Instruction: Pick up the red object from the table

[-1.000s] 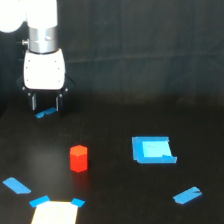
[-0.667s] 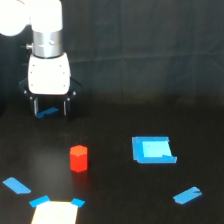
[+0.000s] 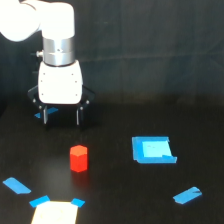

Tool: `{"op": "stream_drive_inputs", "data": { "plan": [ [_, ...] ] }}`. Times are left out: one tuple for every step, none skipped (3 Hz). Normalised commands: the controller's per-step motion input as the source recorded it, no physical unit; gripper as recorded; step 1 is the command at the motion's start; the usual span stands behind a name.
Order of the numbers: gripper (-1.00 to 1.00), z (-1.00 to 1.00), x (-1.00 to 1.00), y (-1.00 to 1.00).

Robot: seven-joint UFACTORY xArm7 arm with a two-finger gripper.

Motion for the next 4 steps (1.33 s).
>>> {"op": "stream_drive_inputs", "data": {
  "plan": [
    [0.95, -0.97, 0.31, -0.94],
    [0.92, -0.94, 0.27, -0.87],
    [0.55, -1.00, 0.20, -0.51],
    [0.46, -0.90, -0.47, -1.00]
  ]
}}
